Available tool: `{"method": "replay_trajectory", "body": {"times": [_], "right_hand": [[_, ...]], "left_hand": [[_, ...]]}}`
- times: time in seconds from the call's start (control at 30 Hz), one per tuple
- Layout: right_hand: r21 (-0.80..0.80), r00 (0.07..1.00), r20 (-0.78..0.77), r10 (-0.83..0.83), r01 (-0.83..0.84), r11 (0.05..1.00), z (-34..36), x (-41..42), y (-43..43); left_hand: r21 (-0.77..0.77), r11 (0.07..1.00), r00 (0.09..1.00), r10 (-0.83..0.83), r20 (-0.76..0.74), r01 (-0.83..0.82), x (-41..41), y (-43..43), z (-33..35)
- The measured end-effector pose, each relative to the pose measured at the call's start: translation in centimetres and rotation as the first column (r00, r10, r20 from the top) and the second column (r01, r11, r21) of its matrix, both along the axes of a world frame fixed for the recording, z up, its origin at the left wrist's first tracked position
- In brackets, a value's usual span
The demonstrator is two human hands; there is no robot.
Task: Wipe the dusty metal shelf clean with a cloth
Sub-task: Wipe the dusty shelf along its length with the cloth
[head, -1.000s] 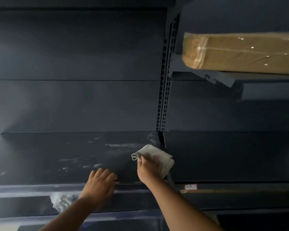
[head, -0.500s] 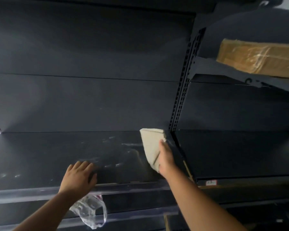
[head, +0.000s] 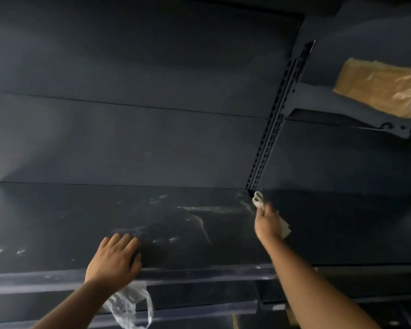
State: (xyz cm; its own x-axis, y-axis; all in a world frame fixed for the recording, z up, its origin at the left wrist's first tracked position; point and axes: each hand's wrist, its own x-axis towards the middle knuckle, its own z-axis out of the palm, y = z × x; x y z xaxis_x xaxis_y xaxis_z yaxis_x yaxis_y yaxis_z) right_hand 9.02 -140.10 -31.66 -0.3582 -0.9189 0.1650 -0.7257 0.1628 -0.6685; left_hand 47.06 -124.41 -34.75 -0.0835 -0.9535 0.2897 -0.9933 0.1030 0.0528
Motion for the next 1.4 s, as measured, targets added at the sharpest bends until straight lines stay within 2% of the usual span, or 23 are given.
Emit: {"method": "replay_trajectory", "body": {"times": [0.07, 0.17, 0.37, 0.4, 0.47, 0.53, 0.6, 0.63, 0.67, 0.7, 0.8, 0.87, 0.93, 1.0, 1.07, 1.13, 1.17, 1.23, 1.33, 1.4], "right_hand": [[0.122, 1.0, -0.018, 0.004, -0.002, 0.993, -1.5, 1.8, -1.2], [0.156, 0.994, -0.098, 0.055, -0.039, 0.987, -2.4, 5.0, -3.5], [0.192, 0.933, -0.072, 0.352, -0.334, 0.923, -2.5, 16.3, -5.8], [0.193, 0.907, -0.017, 0.42, -0.41, 0.892, -2.3, 18.4, -5.5], [0.175, 0.827, 0.201, 0.525, -0.558, 0.811, -1.7, 21.6, -4.9], [0.1, 0.73, 0.444, 0.519, -0.617, 0.781, -0.8, 23.0, -4.3], [0.025, 0.593, 0.684, 0.425, -0.601, 0.799, -0.1, 22.4, -4.2], [-0.004, 0.485, 0.798, 0.358, -0.59, 0.807, 0.3, 21.6, -4.3], [-0.028, 0.395, 0.871, 0.293, -0.555, 0.831, 0.5, 20.3, -4.6], [-0.032, 0.355, 0.905, 0.234, -0.491, 0.871, 0.7, 18.5, -5.0], [-0.017, 0.374, 0.918, 0.132, -0.296, 0.955, 1.3, 11.6, -6.7], [-0.057, 0.386, 0.913, 0.132, -0.198, 0.979, 2.4, 6.8, -7.5], [-0.126, 0.462, 0.874, 0.151, -0.083, 0.988, 3.4, 2.5, -8.2], [-0.173, 0.632, 0.76, 0.15, -0.026, 0.985, 3.6, -0.7, -9.1], [-0.172, 0.836, 0.528, 0.146, -0.063, 0.983, 2.9, -2.5, -10.0], [-0.076, 0.955, 0.245, 0.167, -0.153, 0.985, 1.4, -2.5, -10.8], [-0.001, 0.975, 0.098, 0.201, -0.202, 0.979, 0.5, -1.9, -11.1], [0.117, 0.942, -0.114, 0.315, -0.302, 0.946, -1.4, 0.1, -11.0], [0.1, 0.884, -0.309, 0.349, -0.335, 0.937, -3.7, 3.8, -10.7], [0.078, 0.859, -0.346, 0.377, -0.374, 0.924, -4.0, 7.2, -10.6]], "left_hand": [[-0.02, 1.0, 1.0, -0.001, 0.001, 0.001, 0.1, -0.1, -0.4], [-0.063, 0.998, 1.0, -0.005, -0.001, 0.005, 0.2, -0.3, -0.7], [-0.082, 0.996, 1.0, -0.03, 0.01, 0.03, 0.5, -0.7, -0.9], [-0.072, 0.997, 1.0, -0.025, 0.017, 0.026, 0.6, -0.8, -1.0], [-0.053, 0.998, 1.0, -0.016, 0.02, 0.017, 0.6, -0.9, -1.0], [-0.048, 0.999, 1.0, -0.01, 0.02, 0.011, 0.5, -0.9, -0.8], [-0.06, 0.998, 1.0, -0.013, 0.017, 0.014, 0.4, -1.0, -0.7], [-0.067, 0.998, 1.0, -0.016, 0.02, 0.017, 0.4, -1.0, -0.7], [-0.072, 0.997, 1.0, -0.016, 0.026, 0.018, 0.4, -1.0, -0.7], [-0.073, 0.997, 0.999, -0.014, 0.031, 0.016, 0.4, -1.0, -0.7], [-0.073, 0.997, 0.999, 0.006, 0.046, -0.002, 0.4, -0.8, -0.7], [-0.078, 0.997, 0.998, 0.013, 0.054, -0.009, 0.1, -0.7, -0.6], [-0.092, 0.996, 0.998, 0.013, 0.061, -0.008, -0.2, -0.7, -0.3], [-0.094, 0.995, 0.998, 0.017, 0.066, -0.011, -0.3, -0.7, -0.2], [-0.085, 0.996, 0.998, 0.031, 0.061, -0.026, -0.2, -0.6, -0.4], [-0.082, 0.996, 0.998, 0.033, 0.058, -0.028, -0.1, -0.8, -0.4], [-0.083, 0.996, 0.998, 0.026, 0.056, -0.021, -0.1, -0.8, -0.4], [-0.079, 0.997, 0.999, 0.015, 0.05, -0.011, 0.1, -0.8, -0.4], [-0.081, 0.997, 0.999, 0.018, 0.033, -0.015, 0.1, -0.9, -0.4], [-0.074, 0.997, 1.0, 0.009, 0.029, -0.007, 0.3, -1.0, -0.7]]}}
